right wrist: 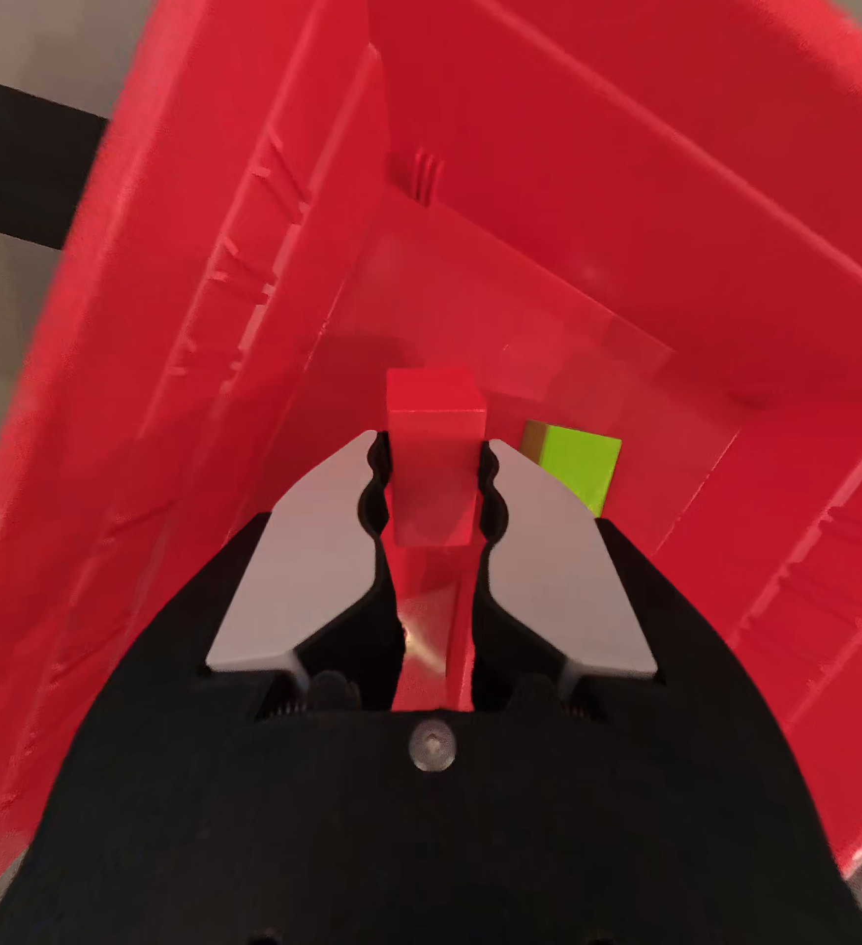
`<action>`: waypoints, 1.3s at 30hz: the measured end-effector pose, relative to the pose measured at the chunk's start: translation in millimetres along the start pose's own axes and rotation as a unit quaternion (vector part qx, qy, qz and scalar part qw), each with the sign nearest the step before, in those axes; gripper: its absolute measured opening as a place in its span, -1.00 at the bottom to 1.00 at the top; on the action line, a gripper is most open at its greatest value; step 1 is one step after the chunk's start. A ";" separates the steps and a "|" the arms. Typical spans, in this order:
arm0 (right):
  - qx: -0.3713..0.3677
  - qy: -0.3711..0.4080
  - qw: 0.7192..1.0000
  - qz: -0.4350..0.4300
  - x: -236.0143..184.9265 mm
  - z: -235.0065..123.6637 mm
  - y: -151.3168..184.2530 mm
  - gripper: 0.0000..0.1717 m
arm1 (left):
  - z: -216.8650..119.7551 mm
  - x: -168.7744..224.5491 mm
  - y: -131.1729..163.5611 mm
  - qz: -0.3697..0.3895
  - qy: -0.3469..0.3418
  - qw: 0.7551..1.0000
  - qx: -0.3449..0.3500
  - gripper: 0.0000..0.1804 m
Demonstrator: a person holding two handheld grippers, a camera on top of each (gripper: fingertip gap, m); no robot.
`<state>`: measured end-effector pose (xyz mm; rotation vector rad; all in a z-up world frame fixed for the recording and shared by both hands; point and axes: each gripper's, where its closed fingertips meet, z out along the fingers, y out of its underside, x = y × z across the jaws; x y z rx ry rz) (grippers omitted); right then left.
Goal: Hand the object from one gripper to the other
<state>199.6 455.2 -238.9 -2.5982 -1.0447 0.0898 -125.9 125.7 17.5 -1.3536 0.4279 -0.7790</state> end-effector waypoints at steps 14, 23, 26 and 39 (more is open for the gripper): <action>-0.047 0.017 0.999 -0.008 2.2 18.6 -6.4 -0.64 | -1.6 -4.9 0.1 0.005 -0.007 1.000 -0.006 -1.00; 0.013 0.030 0.999 -0.015 1.0 -14.4 -13.3 -0.34 | -33.0 -32.7 -17.5 0.039 -0.084 0.995 -0.031 -0.88; 0.066 0.032 0.997 -0.022 -8.0 -48.3 -15.5 -0.38 | -73.9 -70.8 -23.7 0.086 -0.201 0.972 -0.082 -0.80; 0.143 0.051 0.983 -0.106 -71.2 -118.5 4.7 -0.47 | -226.0 -180.4 156.5 -0.128 -0.449 0.743 -0.479 -0.59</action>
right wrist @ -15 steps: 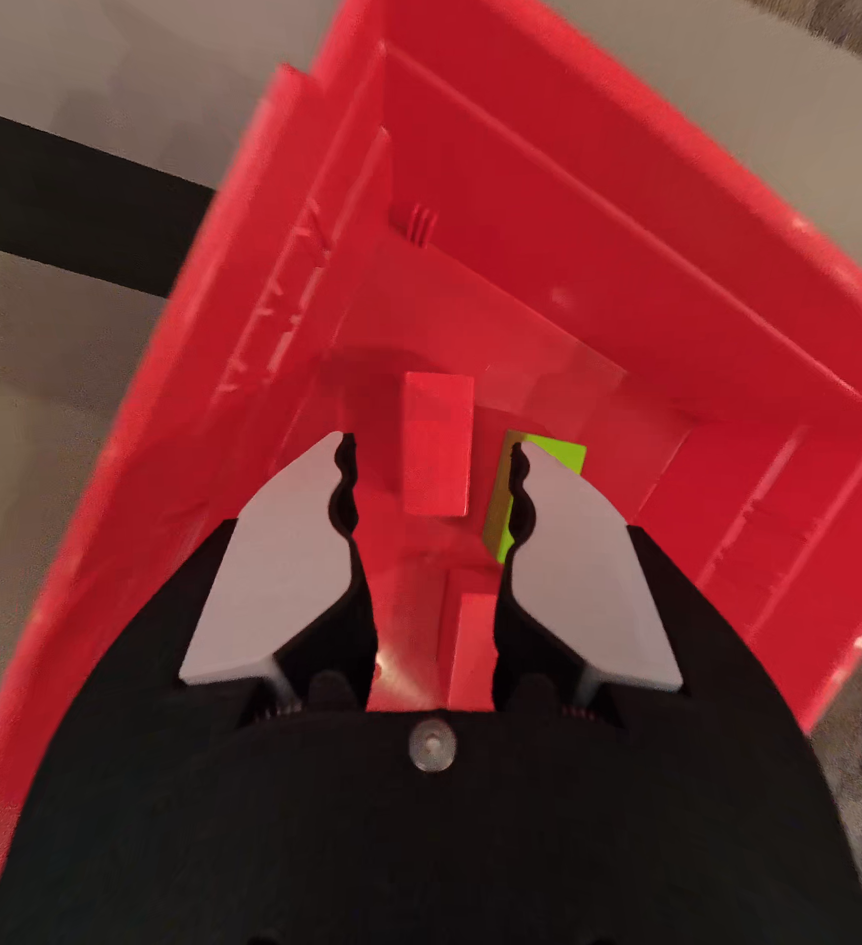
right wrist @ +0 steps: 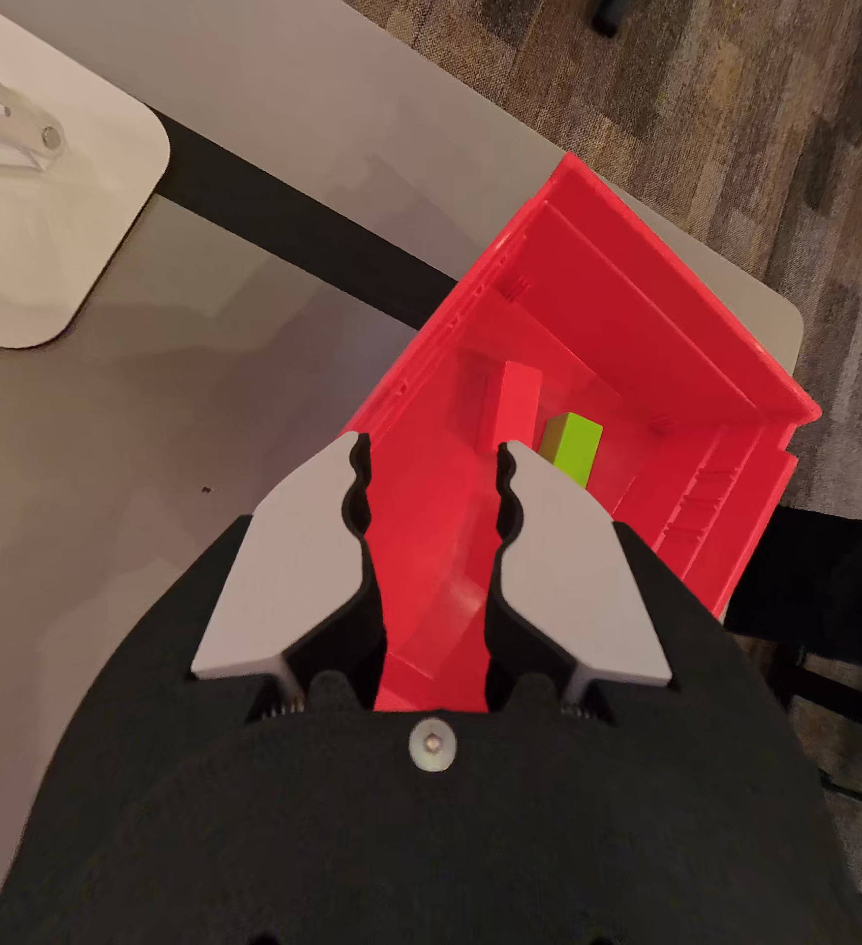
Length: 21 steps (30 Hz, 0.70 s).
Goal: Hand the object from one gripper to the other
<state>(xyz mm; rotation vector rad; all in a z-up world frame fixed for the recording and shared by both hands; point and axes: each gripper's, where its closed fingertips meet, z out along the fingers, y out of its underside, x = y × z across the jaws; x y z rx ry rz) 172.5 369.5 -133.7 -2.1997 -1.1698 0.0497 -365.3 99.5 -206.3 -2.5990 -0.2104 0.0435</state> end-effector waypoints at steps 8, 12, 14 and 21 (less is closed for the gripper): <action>0.016 -0.005 1.000 -0.012 -11.4 -6.7 -1.4 -0.49 | 34.8 -15.5 31.0 -0.026 -0.044 0.994 -0.097 -0.53; 0.022 -0.008 1.000 -0.019 -16.3 -7.9 -1.5 -0.49 | 47.6 -23.6 32.8 -0.033 -0.056 0.990 -0.123 -0.48; 0.025 -0.011 0.999 -0.021 -18.7 -8.7 -1.8 -0.50 | 51.8 -24.8 29.2 -0.039 -0.050 0.991 -0.122 -0.50; 0.049 -0.023 0.998 -0.032 -31.4 -16.2 -9.0 -0.51 | 57.7 -27.9 20.6 -0.039 -0.035 0.992 -0.111 -0.60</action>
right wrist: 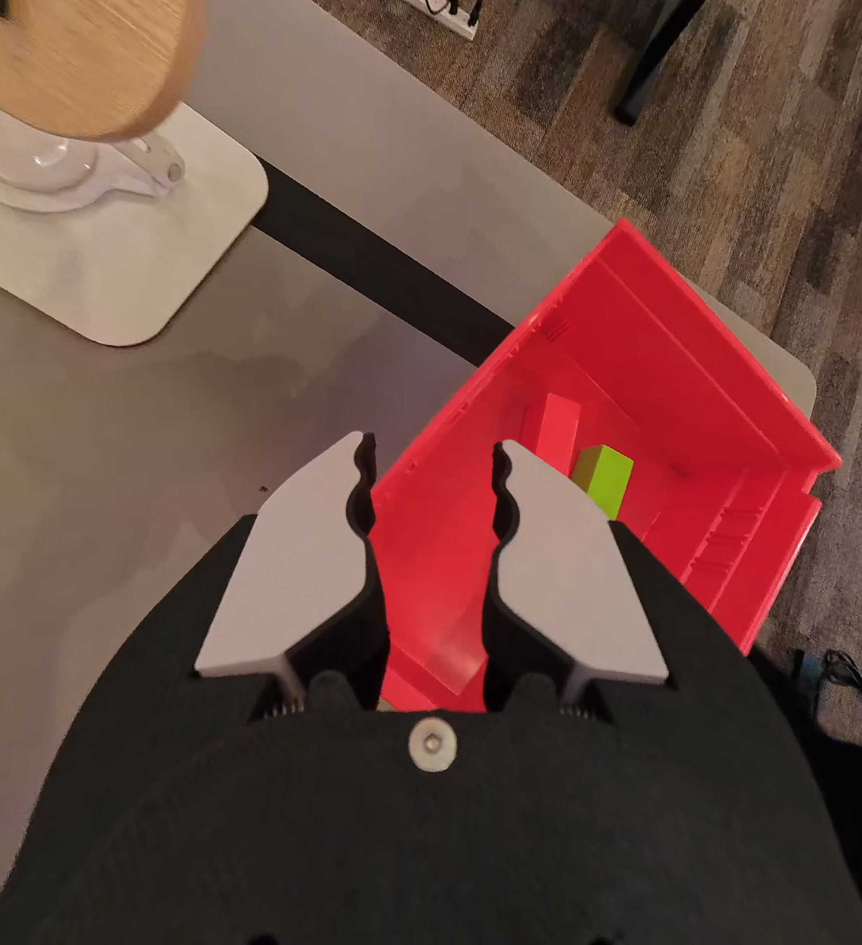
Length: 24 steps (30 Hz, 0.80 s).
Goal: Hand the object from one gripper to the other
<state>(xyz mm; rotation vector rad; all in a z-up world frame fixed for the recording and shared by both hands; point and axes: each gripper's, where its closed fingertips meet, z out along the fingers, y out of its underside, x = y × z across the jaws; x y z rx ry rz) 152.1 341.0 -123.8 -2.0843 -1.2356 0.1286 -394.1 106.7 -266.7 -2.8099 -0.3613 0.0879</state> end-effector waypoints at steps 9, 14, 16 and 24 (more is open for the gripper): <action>0.208 -0.088 0.973 -0.040 -68.8 -74.3 -80.0 -0.50 | -94.8 29.2 -39.4 0.025 0.106 0.964 0.242 -0.63; 0.370 -0.272 0.887 -0.057 -170.0 -134.3 -151.4 -0.44 | -235.5 125.2 -60.3 0.124 0.302 0.834 0.444 -0.63; 0.404 -0.350 0.844 -0.048 -205.7 -148.3 -172.7 -0.42 | -277.8 169.2 -54.1 0.178 0.355 0.771 0.497 -0.63; 0.412 -0.512 0.754 0.000 -280.9 -150.0 -208.0 -0.41 | -327.7 288.2 -12.4 0.277 0.491 0.640 0.522 -0.63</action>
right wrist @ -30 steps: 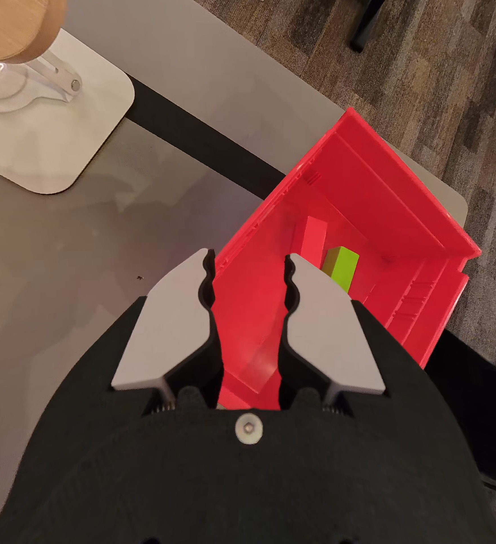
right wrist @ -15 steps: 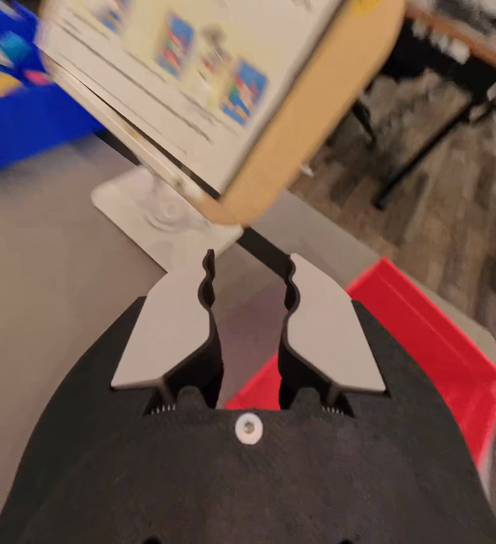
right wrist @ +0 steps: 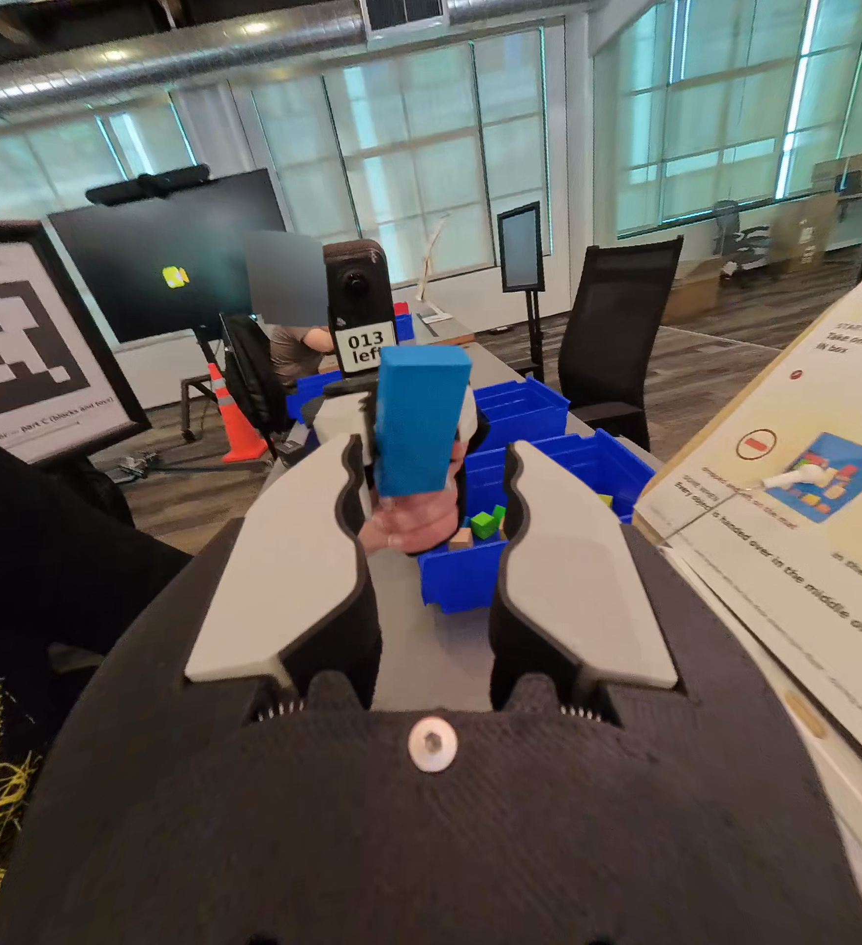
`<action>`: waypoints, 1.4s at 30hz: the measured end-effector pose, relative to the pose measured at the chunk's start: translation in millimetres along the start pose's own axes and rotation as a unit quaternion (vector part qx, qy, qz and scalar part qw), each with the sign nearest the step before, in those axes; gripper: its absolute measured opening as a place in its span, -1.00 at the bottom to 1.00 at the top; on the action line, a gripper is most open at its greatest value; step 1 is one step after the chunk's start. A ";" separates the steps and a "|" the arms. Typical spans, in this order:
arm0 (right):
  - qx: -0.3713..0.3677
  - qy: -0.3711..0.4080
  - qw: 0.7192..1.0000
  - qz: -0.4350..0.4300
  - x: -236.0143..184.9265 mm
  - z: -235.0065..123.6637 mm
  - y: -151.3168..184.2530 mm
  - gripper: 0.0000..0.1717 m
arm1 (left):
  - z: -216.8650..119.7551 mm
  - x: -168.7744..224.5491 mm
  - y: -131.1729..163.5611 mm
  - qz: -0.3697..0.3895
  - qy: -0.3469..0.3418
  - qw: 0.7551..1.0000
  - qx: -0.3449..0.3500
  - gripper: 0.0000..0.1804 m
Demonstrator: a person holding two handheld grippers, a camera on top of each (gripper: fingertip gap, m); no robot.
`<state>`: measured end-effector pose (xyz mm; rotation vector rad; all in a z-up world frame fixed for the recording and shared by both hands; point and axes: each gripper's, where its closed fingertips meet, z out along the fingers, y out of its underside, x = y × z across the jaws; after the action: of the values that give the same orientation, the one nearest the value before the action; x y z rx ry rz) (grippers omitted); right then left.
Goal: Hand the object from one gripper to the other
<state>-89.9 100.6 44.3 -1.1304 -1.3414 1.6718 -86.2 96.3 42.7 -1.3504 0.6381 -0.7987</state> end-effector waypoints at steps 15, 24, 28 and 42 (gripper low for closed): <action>0.017 -0.071 0.996 0.045 -9.4 -0.5 -2.3 -0.53 | 8.1 11.1 1.1 -0.018 0.046 0.999 0.024 -0.63; 0.014 -0.067 0.997 0.045 -9.9 -0.3 -1.3 -0.56 | 12.9 11.7 3.7 -0.018 0.046 0.998 0.027 -0.63; 0.021 -0.037 0.999 0.034 -7.1 -22.9 -16.8 -0.66 | 13.2 12.7 -1.3 -0.007 0.037 0.999 0.037 -0.36; -0.013 0.260 0.964 0.055 85.1 -226.7 -13.3 -0.67 | 10.5 -5.2 20.8 0.003 0.006 1.000 0.018 -0.93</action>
<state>88.9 262.8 21.8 -1.5497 -0.9784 1.3004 -78.2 107.5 23.1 -1.3117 0.6343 -0.8094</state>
